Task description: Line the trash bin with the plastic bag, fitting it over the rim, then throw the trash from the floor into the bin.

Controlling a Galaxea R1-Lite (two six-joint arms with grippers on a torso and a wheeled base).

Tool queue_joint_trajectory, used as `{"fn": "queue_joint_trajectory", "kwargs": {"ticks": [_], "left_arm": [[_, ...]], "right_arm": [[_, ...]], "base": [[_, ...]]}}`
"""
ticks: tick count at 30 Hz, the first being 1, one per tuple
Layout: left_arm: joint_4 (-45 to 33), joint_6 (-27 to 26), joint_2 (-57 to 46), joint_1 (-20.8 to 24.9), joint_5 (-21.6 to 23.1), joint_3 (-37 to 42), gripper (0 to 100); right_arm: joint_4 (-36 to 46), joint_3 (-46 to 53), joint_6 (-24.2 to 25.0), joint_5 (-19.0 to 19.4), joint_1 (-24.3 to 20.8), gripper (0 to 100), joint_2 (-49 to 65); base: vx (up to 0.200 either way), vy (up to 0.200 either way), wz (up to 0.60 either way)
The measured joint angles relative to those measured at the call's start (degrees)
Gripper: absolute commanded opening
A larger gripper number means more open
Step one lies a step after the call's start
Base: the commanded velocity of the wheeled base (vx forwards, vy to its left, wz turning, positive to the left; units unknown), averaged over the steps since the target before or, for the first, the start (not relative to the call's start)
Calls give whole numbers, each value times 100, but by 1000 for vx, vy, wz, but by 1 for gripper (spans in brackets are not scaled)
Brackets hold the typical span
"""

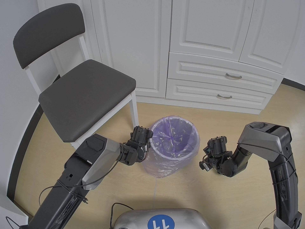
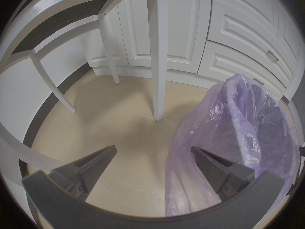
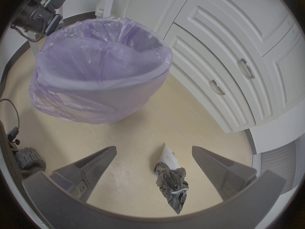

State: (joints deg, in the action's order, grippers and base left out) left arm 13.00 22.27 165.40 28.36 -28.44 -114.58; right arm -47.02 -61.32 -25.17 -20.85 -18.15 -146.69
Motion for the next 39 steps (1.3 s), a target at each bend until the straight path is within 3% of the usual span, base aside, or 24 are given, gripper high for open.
{"fn": "queue_joint_trajectory", "kwargs": {"ticks": [11,20,27,33,39], "left_arm": [[263,35,61,0,74,-2,100],[282,72,54,-5,77,-2,100],[288,123,56,-2,74,-2,100],[296,140,54,30,61,0,100],[304,137,54,80,26,0,100]], "right_arm": [[-93,217,77,522,300,100,538],[-137,13,660,613,413,100,841],[-134,-293,1363,836,154,100,788],[-148,-806,2064,772,-338,100,477],[-150,-1384,2200,323,-550,100,5]], "base": [[0,0,0],[0,0,0],[0,0,0],[0,0,0],[0,0,0]]}}
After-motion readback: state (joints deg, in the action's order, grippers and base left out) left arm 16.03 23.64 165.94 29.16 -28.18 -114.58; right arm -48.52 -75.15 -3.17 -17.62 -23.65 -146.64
